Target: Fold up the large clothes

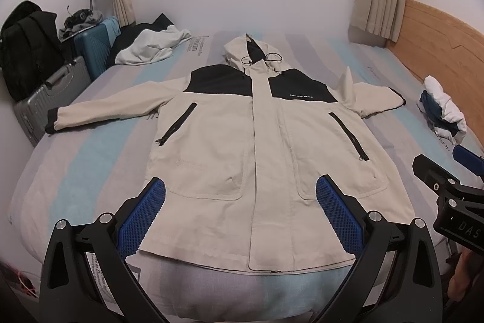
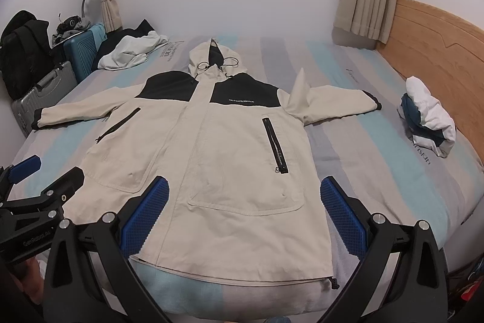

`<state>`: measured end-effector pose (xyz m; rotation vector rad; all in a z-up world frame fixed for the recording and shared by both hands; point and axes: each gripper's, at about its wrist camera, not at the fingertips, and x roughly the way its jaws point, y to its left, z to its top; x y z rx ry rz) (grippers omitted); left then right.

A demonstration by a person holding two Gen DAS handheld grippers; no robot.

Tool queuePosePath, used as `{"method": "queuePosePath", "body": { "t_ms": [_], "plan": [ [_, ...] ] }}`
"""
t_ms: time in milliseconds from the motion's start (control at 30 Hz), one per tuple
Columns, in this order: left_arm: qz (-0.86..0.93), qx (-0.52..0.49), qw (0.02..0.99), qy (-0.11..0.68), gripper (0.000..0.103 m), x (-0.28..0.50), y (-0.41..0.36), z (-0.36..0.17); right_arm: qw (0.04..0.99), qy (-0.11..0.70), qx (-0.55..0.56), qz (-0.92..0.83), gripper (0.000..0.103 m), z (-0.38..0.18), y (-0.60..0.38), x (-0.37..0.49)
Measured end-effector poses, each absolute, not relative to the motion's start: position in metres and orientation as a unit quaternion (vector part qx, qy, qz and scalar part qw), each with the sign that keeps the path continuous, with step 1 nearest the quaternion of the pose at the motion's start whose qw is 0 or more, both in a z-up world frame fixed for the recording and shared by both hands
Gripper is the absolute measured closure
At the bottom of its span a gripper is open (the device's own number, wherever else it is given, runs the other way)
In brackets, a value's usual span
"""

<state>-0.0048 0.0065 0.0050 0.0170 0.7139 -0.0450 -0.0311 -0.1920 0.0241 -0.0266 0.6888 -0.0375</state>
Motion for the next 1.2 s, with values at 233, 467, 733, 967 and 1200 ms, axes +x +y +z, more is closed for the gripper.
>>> {"method": "queuePosePath", "body": {
  "t_ms": [233,467,733,967,1200],
  "plan": [
    [-0.021,0.006,0.937,0.348,0.006,-0.005,0.008,0.005,0.941,0.337,-0.014,-0.017,0.007,0.025,-0.193,-0.031],
    [-0.02,0.006,0.937,0.348,0.006,-0.006,0.008,0.005,0.941,0.337,-0.014,-0.016,0.007,0.025,-0.192,-0.031],
    [-0.022,0.005,0.938,0.347,0.006,-0.006,0.007,0.007,0.941,0.337,-0.013,-0.021,0.007,0.025,-0.194,-0.031],
    [-0.019,-0.001,0.936,0.351,0.006,-0.003,0.007,0.008,0.941,0.338,0.0,-0.021,0.007,0.026,-0.197,-0.031],
    [-0.011,-0.001,0.938,0.346,0.006,0.034,0.005,-0.005,0.944,0.331,0.004,-0.008,0.007,0.02,-0.205,0.006]
  ]
}}
